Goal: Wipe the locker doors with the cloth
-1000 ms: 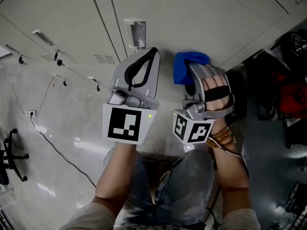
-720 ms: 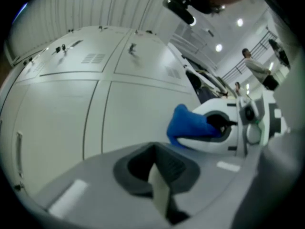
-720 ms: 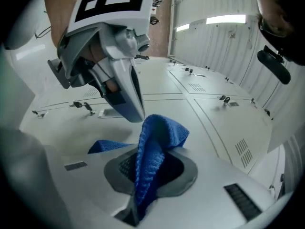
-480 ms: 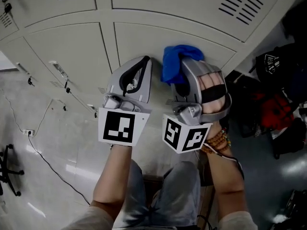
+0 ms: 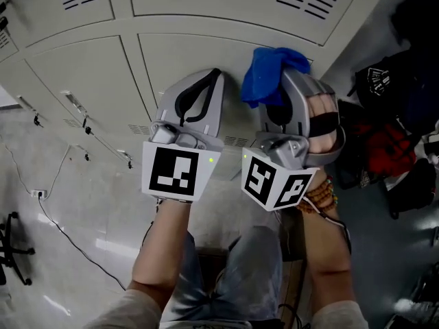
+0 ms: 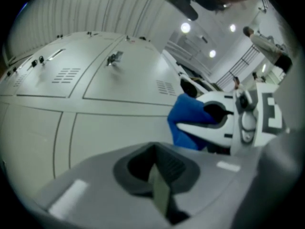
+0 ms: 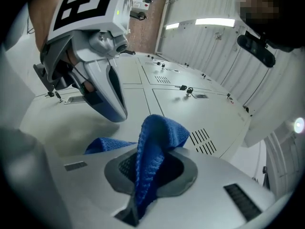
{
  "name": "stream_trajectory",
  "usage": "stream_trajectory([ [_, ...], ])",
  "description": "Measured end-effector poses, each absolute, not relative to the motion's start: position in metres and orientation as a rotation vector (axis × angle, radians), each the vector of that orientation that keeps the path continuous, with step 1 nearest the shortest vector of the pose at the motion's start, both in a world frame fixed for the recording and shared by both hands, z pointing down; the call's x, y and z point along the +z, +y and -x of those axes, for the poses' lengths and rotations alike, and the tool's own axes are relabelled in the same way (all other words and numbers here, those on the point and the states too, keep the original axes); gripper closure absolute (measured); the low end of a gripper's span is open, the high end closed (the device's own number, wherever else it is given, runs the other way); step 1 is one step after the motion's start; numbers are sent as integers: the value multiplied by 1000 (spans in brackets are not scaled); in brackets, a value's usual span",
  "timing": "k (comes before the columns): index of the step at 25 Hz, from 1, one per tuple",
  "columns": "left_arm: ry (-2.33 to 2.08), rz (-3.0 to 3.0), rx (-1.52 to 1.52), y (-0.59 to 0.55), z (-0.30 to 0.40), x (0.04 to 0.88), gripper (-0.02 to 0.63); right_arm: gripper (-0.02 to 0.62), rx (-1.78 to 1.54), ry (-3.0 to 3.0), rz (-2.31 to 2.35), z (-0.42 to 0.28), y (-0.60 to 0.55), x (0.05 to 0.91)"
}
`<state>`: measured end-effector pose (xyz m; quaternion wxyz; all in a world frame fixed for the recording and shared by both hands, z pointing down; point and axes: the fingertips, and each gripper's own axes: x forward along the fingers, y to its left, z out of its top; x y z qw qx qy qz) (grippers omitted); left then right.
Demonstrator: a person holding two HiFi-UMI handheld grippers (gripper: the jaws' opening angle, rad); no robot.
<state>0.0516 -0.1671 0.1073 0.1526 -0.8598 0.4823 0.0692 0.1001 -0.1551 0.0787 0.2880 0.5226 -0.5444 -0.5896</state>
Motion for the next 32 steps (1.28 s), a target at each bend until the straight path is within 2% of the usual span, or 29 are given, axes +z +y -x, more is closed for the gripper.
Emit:
stream_trajectory([
  [7,1378,2527,120,-174,-70,161,604,551,-1536,-1487,-1424,-119,-155,131],
  [25,1408,2637,-63,-167,-62,342,604,550,-1305,-1607,-1168,-111,-161,385],
  [32,1401,2666,-75,-173,-57,352,604,550,-1287,-1591,-1123,-110,-161,411],
])
